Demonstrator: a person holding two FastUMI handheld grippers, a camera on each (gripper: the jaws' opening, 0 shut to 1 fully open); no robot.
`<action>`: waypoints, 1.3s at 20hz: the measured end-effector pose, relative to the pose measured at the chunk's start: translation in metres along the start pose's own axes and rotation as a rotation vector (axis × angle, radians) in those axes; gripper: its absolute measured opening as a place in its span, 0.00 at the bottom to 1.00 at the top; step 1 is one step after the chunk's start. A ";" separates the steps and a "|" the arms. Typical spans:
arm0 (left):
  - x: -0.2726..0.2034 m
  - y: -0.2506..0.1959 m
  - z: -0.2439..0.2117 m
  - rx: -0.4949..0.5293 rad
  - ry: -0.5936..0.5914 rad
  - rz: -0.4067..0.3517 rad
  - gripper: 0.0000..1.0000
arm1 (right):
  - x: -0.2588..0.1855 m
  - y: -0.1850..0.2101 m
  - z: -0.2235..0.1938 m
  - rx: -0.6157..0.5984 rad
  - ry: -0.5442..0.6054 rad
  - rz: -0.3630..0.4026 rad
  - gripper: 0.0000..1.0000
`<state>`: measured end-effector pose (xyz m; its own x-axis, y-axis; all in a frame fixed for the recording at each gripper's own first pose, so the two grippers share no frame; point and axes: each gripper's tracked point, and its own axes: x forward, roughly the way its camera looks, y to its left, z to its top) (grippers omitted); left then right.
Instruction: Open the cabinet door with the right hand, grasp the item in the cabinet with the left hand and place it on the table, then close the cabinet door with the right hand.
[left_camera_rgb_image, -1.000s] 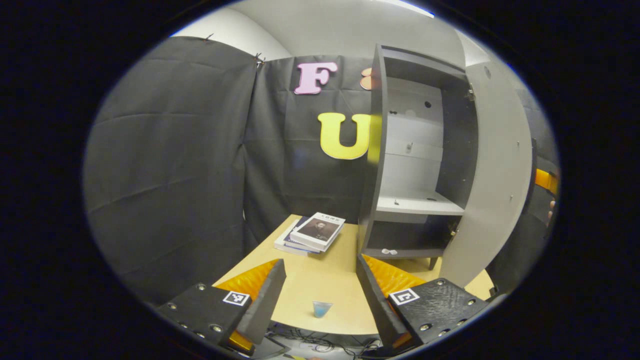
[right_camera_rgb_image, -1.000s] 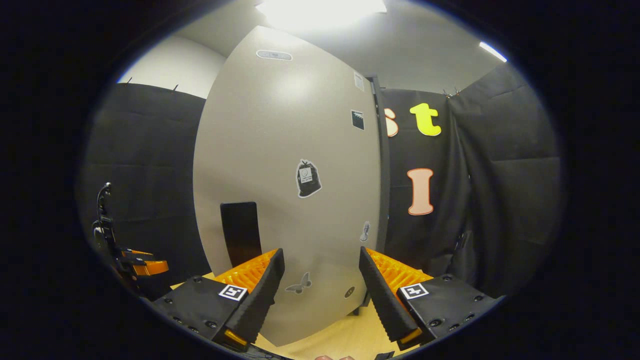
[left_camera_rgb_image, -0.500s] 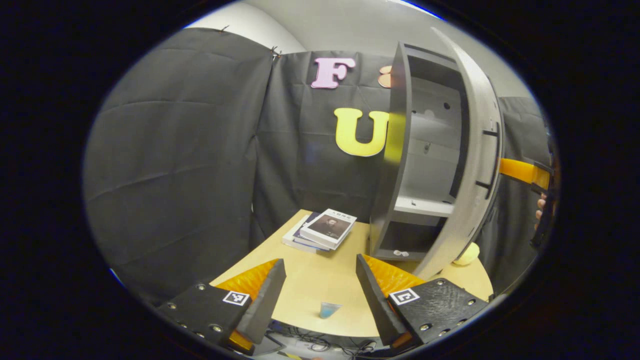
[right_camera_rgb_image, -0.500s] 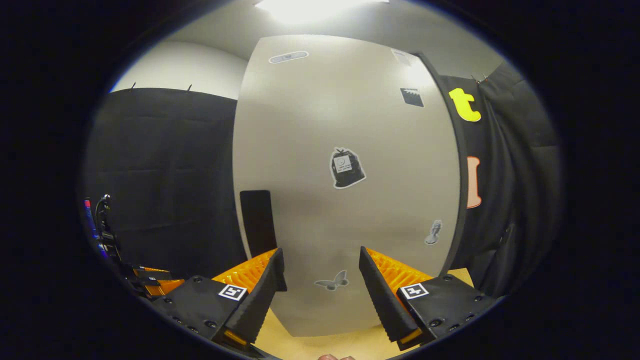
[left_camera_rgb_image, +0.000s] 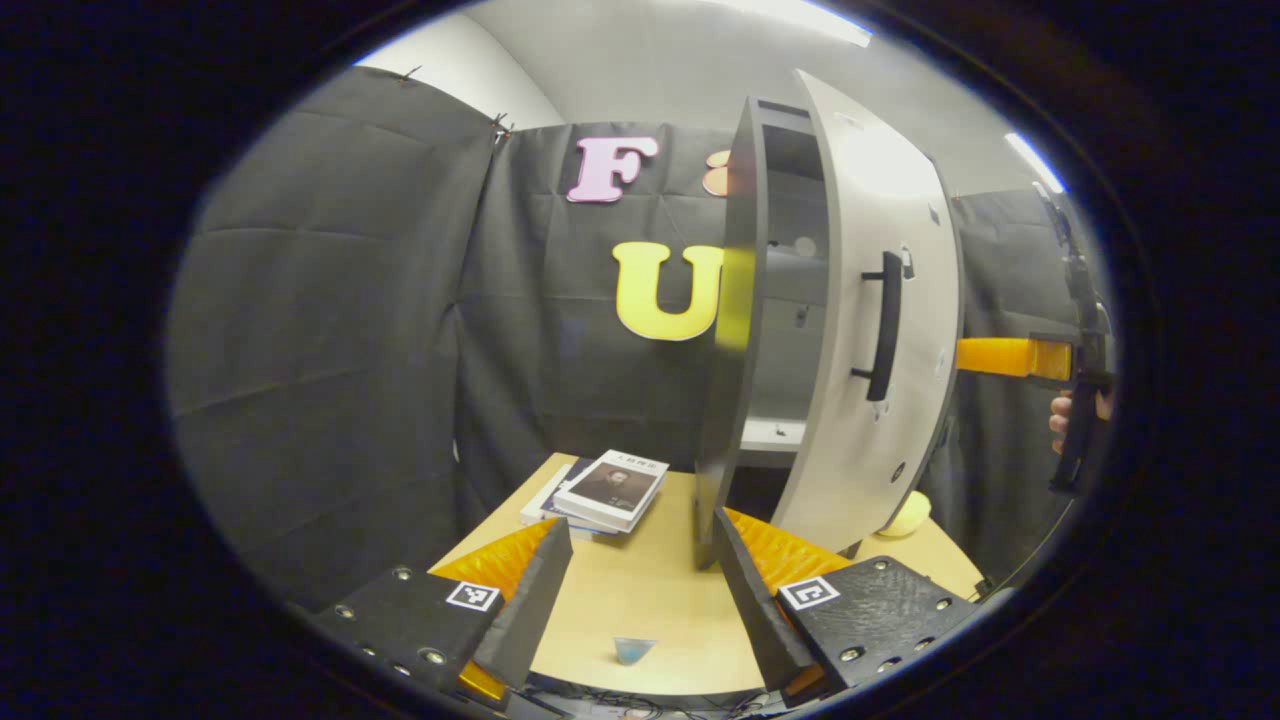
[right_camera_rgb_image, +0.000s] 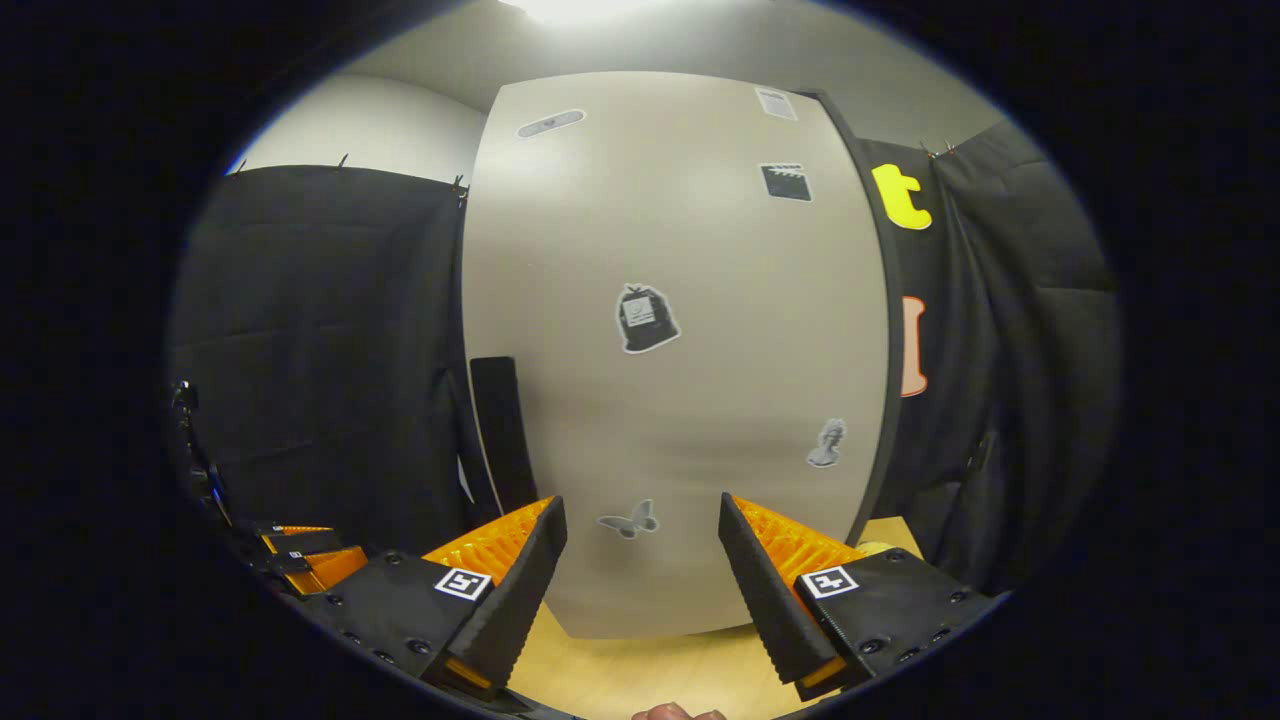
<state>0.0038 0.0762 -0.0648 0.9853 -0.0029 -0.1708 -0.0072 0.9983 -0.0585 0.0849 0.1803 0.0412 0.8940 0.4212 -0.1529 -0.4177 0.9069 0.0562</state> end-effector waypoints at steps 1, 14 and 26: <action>0.003 -0.007 0.007 0.001 -0.016 -0.024 0.86 | -0.010 -0.014 0.000 -0.005 -0.004 -0.034 0.96; 0.005 -0.075 0.052 -0.036 -0.091 -0.020 0.85 | -0.092 -0.188 0.011 0.049 -0.054 -0.279 0.92; -0.006 -0.138 0.066 -0.060 -0.172 -0.051 0.85 | -0.135 -0.278 -0.028 0.036 -0.026 -0.354 0.96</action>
<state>0.0105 -0.0572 0.0090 0.9993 -0.0385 0.0038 0.0387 0.9918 -0.1221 0.0758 -0.1295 0.0188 0.9863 0.0807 -0.1438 -0.0759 0.9964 0.0389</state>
